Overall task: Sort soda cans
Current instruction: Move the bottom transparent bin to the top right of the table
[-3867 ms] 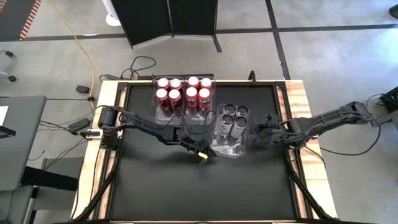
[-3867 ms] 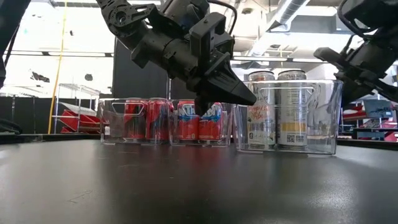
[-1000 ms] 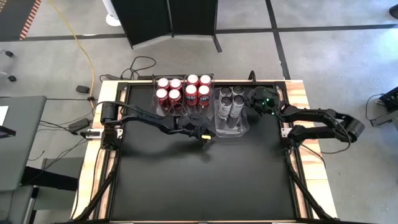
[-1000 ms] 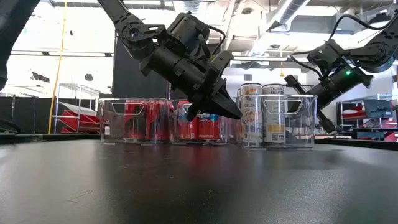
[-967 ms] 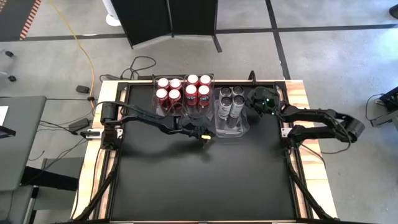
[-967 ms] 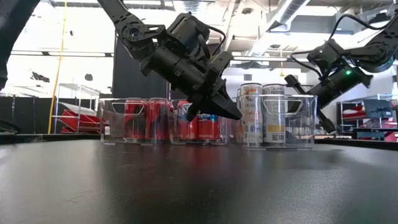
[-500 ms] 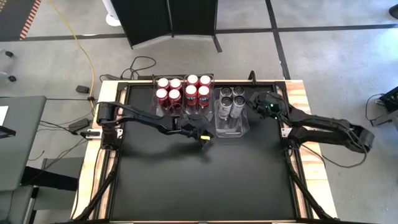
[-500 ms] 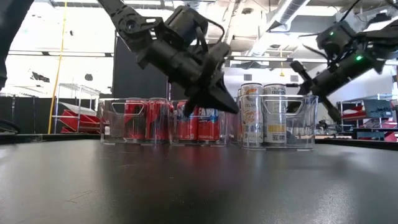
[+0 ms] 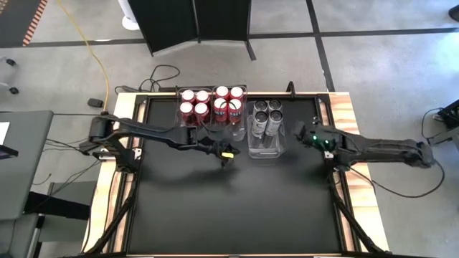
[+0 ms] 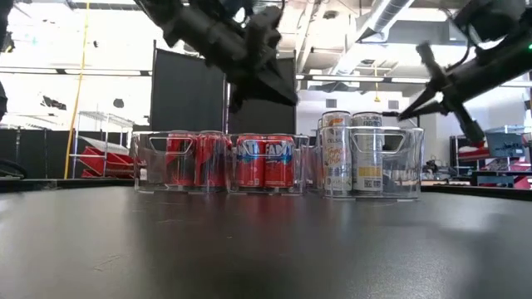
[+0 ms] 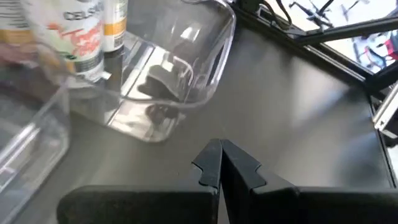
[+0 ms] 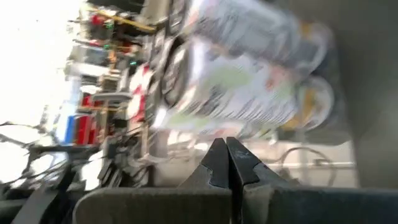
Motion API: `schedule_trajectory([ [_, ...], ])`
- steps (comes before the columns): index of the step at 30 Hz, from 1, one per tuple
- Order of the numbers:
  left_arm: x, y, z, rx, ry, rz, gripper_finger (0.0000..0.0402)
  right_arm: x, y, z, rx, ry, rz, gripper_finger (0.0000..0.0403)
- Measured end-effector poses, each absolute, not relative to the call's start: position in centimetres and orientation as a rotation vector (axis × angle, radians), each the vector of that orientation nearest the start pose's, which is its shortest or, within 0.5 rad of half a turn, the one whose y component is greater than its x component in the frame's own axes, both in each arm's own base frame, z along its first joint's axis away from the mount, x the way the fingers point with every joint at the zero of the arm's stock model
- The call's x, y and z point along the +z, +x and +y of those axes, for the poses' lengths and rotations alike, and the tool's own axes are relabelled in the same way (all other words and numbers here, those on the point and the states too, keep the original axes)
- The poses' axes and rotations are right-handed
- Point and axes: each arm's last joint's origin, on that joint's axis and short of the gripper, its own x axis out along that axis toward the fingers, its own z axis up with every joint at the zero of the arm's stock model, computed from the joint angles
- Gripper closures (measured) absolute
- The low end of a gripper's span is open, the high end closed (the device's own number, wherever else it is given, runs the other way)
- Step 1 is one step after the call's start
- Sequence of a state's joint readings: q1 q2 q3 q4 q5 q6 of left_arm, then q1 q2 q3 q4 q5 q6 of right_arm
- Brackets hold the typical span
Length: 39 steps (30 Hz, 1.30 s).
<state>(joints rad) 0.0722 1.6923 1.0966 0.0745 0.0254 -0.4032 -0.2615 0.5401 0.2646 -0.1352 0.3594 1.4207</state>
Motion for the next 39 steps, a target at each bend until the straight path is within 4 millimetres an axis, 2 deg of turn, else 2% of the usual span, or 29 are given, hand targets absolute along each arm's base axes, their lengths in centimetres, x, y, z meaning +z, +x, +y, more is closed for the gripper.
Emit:
schedule_trajectory([
  [6,25.3,34.1,2.0,0.219,-0.374,0.610,0.0401,20.1,12.3,-1.4,-0.670,1.318,-0.115,0.0403],
  [13,27.4,31.3,1.0,0.220,-0.365,0.682,0.0401,20.5,12.6,2.1,-0.407,1.144,0.048,0.0403],
  [18,28.6,30.3,0.6,0.233,-0.350,0.650,0.0401,19.6,12.9,4.1,-0.331,1.071,0.182,0.0403],
  [22,28.5,30.2,0.7,0.255,-0.343,0.663,0.0401,18.1,13.4,5.3,-0.363,1.077,0.295,0.0403],
  [29,28.2,30.1,0.8,0.288,-0.368,0.681,0.0401,15.0,14.8,5.6,-0.547,1.095,0.406,0.0403],
  [39,28.2,30.1,0.9,0.308,-0.366,0.677,0.0401,12.9,17.5,3.7,-0.680,0.980,0.384,0.0403],
])
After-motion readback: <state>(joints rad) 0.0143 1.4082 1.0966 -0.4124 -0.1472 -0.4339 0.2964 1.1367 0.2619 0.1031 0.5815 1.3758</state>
